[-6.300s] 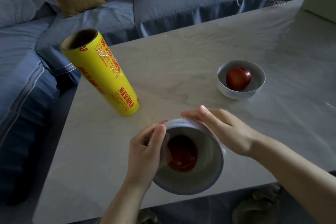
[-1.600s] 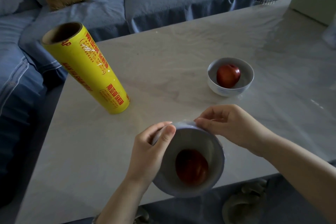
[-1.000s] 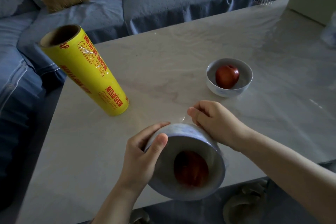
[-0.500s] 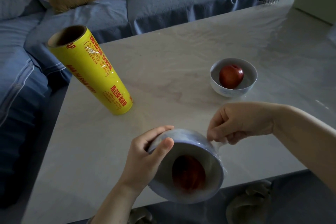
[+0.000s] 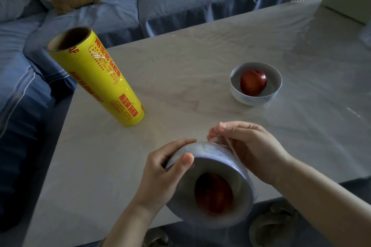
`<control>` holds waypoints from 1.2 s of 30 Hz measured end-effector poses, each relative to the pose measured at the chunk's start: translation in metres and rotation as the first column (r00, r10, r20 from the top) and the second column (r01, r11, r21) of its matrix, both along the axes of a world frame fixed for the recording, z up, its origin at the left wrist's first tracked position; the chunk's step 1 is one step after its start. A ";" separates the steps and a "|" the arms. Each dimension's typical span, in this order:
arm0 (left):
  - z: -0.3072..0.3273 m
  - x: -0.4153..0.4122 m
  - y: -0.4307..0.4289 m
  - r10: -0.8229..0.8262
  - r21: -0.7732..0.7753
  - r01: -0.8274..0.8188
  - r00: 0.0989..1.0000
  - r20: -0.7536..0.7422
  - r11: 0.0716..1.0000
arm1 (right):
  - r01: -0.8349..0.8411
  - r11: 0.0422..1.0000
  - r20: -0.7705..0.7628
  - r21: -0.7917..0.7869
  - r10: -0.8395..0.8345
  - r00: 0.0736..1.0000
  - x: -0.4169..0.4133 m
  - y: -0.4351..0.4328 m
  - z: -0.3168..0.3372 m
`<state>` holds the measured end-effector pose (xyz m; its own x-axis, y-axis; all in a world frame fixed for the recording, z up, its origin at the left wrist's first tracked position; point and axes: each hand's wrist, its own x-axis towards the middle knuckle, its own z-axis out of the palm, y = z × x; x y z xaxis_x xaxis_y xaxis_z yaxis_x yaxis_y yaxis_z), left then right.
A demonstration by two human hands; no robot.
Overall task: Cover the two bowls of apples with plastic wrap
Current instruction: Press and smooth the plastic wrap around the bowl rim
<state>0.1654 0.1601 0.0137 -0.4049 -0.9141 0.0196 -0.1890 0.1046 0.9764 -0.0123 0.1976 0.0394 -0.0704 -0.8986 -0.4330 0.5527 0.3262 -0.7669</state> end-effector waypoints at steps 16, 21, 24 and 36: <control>-0.003 0.001 0.003 0.052 -0.113 -0.056 0.998 -0.040 0.992 | -0.124 0.964 -0.414 0.237 0.216 0.884 -0.001 -0.015 0.001; -0.001 0.000 0.002 0.054 -0.114 -0.061 0.996 -0.065 0.992 | -0.203 0.941 -0.313 0.270 0.285 0.906 -0.007 -0.016 -0.010; 0.002 -0.002 -0.001 0.069 -0.126 -0.079 0.994 -0.080 0.989 | -0.128 0.975 -0.314 0.182 0.182 0.932 -0.010 -0.014 -0.015; 0.002 0.000 -0.005 0.110 -0.138 -0.116 0.993 -0.052 0.984 | -0.449 0.883 -0.883 -0.136 0.098 0.459 -0.003 0.014 0.000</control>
